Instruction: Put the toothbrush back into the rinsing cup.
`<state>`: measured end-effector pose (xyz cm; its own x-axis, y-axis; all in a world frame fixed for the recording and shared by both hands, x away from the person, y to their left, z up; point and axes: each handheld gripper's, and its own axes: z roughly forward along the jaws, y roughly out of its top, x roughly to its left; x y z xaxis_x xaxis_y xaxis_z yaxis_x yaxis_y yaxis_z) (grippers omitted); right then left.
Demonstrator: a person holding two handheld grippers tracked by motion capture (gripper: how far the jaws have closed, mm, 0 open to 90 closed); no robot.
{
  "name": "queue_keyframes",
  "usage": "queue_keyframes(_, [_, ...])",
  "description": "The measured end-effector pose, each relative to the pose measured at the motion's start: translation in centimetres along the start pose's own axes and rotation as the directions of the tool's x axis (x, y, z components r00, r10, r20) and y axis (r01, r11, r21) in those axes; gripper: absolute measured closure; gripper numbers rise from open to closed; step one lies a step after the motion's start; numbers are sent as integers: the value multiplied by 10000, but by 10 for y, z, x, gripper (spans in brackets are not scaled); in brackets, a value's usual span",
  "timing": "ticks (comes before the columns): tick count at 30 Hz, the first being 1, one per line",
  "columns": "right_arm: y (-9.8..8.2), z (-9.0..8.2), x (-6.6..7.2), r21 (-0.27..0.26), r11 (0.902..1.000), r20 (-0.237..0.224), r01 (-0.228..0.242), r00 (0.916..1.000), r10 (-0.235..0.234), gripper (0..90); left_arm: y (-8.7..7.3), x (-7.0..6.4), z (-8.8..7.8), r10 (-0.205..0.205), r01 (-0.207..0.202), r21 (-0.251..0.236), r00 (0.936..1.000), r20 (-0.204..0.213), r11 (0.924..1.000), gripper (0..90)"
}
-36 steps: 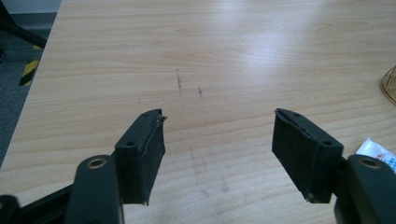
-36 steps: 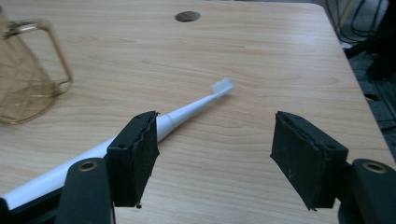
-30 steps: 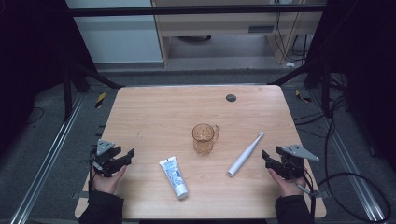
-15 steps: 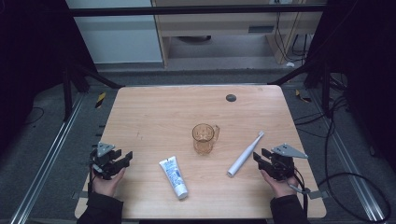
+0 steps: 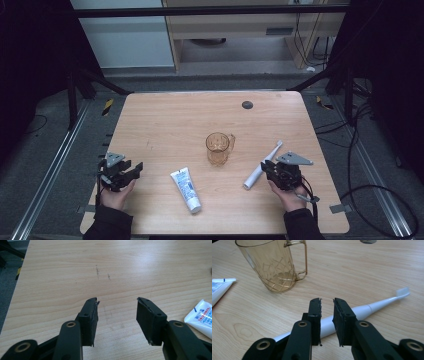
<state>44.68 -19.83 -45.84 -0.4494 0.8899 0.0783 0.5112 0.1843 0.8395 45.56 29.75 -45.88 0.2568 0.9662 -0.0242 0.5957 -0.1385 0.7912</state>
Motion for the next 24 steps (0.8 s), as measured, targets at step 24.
queue_keyframes(24, [-4,32,25,1119,9927,-782,444,9963,-357,900,1,-4,4,262,-262,167,9997,7,9995,515])
